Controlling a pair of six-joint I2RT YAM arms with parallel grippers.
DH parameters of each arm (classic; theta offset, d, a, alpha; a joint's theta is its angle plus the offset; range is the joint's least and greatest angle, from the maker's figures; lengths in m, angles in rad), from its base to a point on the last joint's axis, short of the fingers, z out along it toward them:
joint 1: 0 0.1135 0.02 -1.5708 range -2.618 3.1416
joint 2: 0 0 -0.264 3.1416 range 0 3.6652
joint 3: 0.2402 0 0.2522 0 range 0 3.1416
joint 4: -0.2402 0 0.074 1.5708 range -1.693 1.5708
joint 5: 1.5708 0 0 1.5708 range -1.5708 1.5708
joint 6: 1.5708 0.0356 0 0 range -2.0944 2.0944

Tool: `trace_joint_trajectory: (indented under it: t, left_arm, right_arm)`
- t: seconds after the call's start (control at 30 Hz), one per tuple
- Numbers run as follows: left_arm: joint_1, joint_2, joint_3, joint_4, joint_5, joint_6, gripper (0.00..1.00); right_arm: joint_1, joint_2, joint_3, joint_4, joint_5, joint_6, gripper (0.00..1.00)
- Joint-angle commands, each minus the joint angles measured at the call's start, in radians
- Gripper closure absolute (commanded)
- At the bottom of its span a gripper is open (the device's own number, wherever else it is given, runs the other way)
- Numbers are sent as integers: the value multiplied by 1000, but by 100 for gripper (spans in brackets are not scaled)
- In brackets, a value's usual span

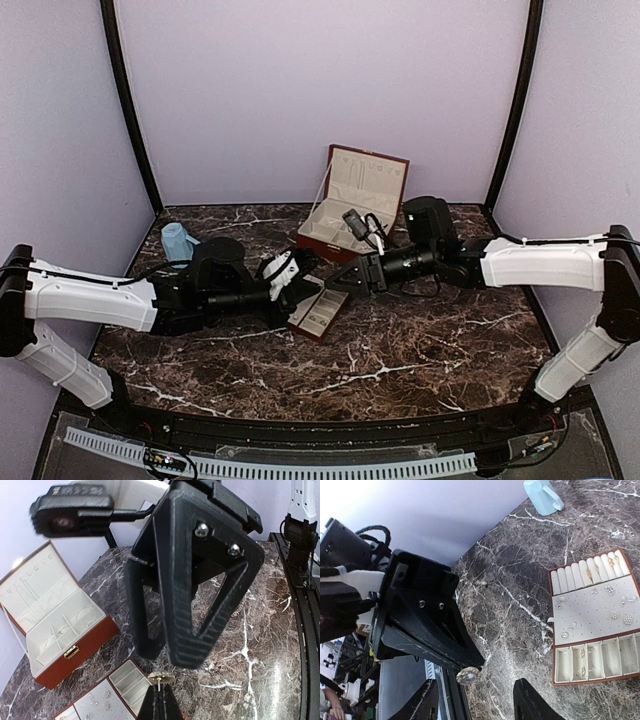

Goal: Organize the mixed jewelry
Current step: Pass from the right arm to the left

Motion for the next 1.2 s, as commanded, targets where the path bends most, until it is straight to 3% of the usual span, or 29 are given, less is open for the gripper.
trace_joint_trajectory:
  t: [0.0,0.13,0.47,0.93,1.17]
  left_arm:
    - [-3,-34,-29,74,-65,-102,100]
    - [9,-49,-48,104,-70,-129,100]
    - [39,-122,-220,397,5,-224,100]
    - [38,-135,-247,454,49,-260,100]
    - [38,-136,-247,457,59,-268,100]
  right_arm:
    - [-4,-75,-84,279,124,153,49]
    - [9,-94,-139,439,162,267,49]
    - [74,-42,-93,463,179,296,54]
    - [114,20,-41,472,138,278,52]
    - [123,33,-22,438,129,246,62]
